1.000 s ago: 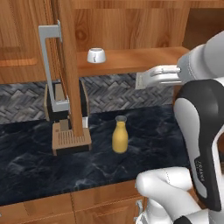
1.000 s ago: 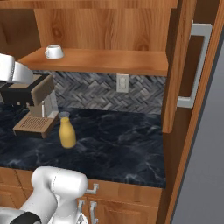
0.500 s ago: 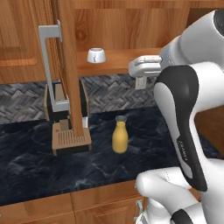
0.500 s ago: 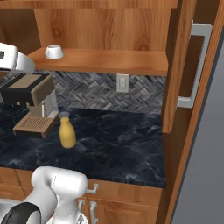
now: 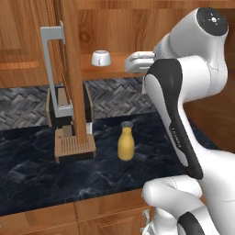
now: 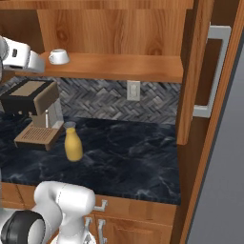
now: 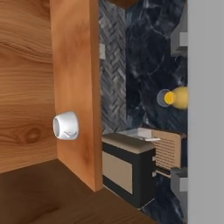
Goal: There is a tray on the dining counter. Grab the cup, mug, and pitcher and place them on the tray. The pitcher may be placed next to the tray if it cannot fit the tray.
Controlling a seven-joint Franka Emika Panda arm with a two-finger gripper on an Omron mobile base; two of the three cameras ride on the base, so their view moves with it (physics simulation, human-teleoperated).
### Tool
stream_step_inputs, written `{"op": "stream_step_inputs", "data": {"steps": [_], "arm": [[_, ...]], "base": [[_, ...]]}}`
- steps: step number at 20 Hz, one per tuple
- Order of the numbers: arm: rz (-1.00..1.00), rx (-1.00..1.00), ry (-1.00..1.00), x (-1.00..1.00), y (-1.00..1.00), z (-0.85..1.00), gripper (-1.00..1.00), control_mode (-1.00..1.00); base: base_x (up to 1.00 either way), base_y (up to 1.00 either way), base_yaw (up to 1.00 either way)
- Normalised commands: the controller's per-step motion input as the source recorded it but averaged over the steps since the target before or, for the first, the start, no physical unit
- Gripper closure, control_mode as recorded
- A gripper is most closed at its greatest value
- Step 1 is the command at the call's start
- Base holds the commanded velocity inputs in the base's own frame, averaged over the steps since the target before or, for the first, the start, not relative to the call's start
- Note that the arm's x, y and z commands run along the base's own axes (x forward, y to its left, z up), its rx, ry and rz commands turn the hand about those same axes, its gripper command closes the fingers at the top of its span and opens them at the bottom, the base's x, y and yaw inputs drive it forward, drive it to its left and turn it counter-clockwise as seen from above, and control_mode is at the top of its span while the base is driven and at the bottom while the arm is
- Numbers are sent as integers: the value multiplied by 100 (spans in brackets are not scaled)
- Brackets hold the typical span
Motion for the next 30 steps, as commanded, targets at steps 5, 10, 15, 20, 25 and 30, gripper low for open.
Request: {"op": "stream_step_inputs", "data": {"steps": [5, 10, 15, 20, 25, 30], "arm": [[0, 0, 0, 33, 16, -15, -100, -100], [0, 0, -1, 39, 15, -19, -100, -100], [0, 0, -2, 45, 2, -4, -100, -100], [0, 0, -1, 43, 3, -3, -100, -100], [0, 0, 0, 34, 7, -7, -100, -100], [0, 0, 0, 37, 8, -1, -100, -100]], "base": [[0, 0, 0], [0, 0, 0], [0, 0, 0], [0, 0, 0], [0, 0, 0], [0, 0, 0]]}}
